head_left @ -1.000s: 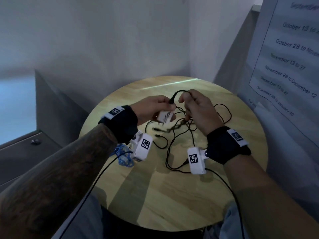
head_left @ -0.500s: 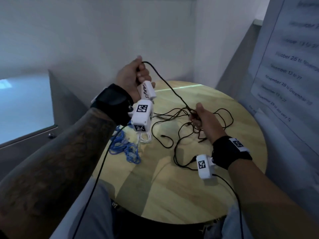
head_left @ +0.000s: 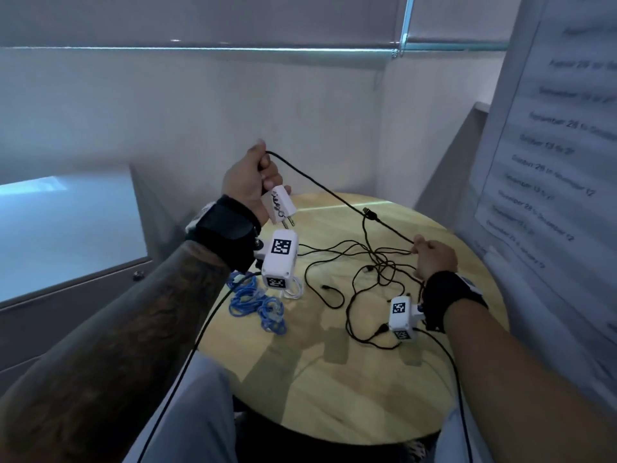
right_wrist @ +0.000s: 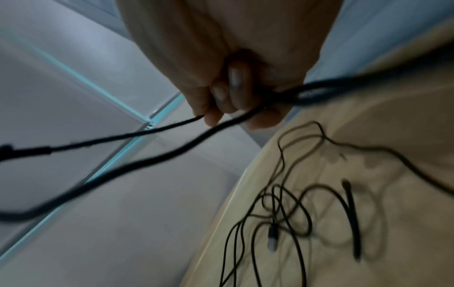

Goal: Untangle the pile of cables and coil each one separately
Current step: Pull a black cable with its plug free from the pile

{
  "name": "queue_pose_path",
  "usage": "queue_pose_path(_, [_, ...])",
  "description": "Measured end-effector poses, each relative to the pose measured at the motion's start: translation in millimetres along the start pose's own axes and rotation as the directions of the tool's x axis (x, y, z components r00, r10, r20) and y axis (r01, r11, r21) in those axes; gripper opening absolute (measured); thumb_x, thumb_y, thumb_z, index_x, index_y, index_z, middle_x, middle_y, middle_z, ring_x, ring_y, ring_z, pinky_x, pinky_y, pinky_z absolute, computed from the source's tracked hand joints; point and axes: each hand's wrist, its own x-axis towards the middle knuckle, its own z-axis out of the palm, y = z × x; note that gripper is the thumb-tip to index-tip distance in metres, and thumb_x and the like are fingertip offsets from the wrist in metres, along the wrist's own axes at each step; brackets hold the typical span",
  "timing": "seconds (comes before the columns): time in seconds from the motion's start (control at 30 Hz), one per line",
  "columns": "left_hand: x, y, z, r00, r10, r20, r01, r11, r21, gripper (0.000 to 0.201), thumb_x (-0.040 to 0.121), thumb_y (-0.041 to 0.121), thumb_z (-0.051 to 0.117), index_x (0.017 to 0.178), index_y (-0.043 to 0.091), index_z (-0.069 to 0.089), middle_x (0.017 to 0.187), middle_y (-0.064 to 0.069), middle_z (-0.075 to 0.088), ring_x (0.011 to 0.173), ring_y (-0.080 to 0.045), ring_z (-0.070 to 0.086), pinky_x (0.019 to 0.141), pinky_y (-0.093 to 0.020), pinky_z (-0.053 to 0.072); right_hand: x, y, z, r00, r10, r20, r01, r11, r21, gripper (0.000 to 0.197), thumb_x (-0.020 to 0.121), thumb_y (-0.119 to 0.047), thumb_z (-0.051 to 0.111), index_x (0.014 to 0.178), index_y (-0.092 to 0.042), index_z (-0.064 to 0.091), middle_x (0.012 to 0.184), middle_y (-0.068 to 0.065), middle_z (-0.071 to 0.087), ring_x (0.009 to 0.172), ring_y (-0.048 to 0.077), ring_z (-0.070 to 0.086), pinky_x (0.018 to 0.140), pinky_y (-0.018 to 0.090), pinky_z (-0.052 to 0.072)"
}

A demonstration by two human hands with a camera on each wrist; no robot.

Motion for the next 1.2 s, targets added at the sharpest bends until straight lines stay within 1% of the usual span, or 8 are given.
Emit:
queue_pose_path(0.23, [-8,7,17,0.982,0.046,0.181,-0.128,0.872,0.472,0.036,0.098,0.036,0.053,0.067,0.019,0.043,0.052,0.006,0.034,0.044,-0.010,0.031,0.061,-0.037,0.035,-6,-43,-20,0.980,-0.186,0.068,0.173,0.971,0.162,0.036,0.095,-0.043,0.055,0.075,-0.017,0.069,0.062,-0.004,0.051,0.061,0.018,0.048,0.063,0.031,0.039])
queue_pose_path(0.37, [-17,-13,34,0.970,-0.018,0.242,-0.112,0.850,0.514,0.034,0.102,0.035,0.045,0.074,0.016,0.046,0.057,0.001,0.046,0.044,-0.010,0.032,0.058,-0.035,0.038,-29,-76,-17,0.915,-0.344,0.211,0.282,0.919,0.277,0.020,0.097,-0.031,0.062,0.088,-0.015,0.070,0.052,-0.020,0.054,0.053,-0.001,0.046,0.055,0.019,0.038])
queue_pose_path(0.5, [-22,-10,42,0.968,-0.034,0.249,-0.079,0.898,0.432,0.029,0.103,0.032,0.040,0.079,0.018,0.046,0.092,-0.012,0.073,0.042,-0.011,0.028,0.053,-0.030,0.050,-40,-82,-9,0.840,-0.486,0.241,0.461,0.874,0.155,0.015,0.094,-0.022,0.066,0.082,-0.013,0.065,0.063,-0.014,0.056,0.057,-0.003,0.048,0.058,0.013,0.038])
queue_pose_path(0.67, [-13,21,31,0.980,0.157,0.126,-0.182,0.959,0.219,0.033,0.104,0.032,0.037,0.075,0.020,0.044,0.100,-0.013,0.073,0.039,-0.010,0.028,0.055,-0.030,0.050,-13,-37,-20,0.953,-0.235,0.191,0.273,0.939,-0.208,0.019,0.093,-0.023,0.059,0.087,-0.005,0.065,0.087,0.011,0.066,0.086,0.031,0.060,0.071,0.032,0.040])
queue_pose_path(0.87, [-7,11,23,0.984,0.176,-0.003,-0.171,0.961,0.215,0.036,0.105,0.033,0.036,0.073,0.019,0.043,0.101,-0.011,0.074,0.037,-0.009,0.030,0.056,-0.031,0.051,-14,1,-10,0.968,-0.105,0.227,0.167,0.947,-0.274,0.015,0.094,-0.021,0.061,0.086,-0.009,0.065,0.091,0.009,0.063,0.090,0.030,0.057,0.076,0.032,0.042])
queue_pose_path(1.0, [1,24,14,0.970,0.210,-0.125,-0.197,0.975,0.105,0.040,0.106,0.033,0.033,0.069,0.019,0.042,0.099,-0.007,0.075,0.038,-0.010,0.029,0.058,-0.028,0.052,-8,29,-27,0.980,0.142,0.140,-0.105,0.964,-0.244,0.028,0.092,-0.018,0.057,0.068,-0.004,0.054,0.084,0.017,0.057,0.077,0.029,0.050,0.071,0.035,0.037])
queue_pose_path(1.13, [5,35,3,0.997,0.071,-0.029,-0.067,0.991,0.115,0.040,0.105,0.036,0.036,0.069,0.021,0.047,0.085,-0.003,0.074,0.038,-0.007,0.031,0.061,-0.027,0.049,-17,39,-37,0.959,0.180,0.219,-0.085,0.919,-0.385,0.028,0.091,-0.020,0.059,0.069,-0.003,0.058,0.074,0.014,0.059,0.068,0.028,0.051,0.061,0.033,0.037])
queue_pose_path(1.2, [1,26,9,0.996,-0.054,0.072,0.036,0.974,0.225,0.037,0.104,0.036,0.040,0.072,0.020,0.050,0.070,0.000,0.068,0.039,-0.007,0.037,0.064,-0.030,0.051,-25,25,-32,0.968,0.063,0.242,0.029,0.933,-0.360,0.029,0.095,-0.029,0.059,0.080,-0.004,0.065,0.081,0.012,0.064,0.080,0.030,0.060,0.069,0.033,0.044])
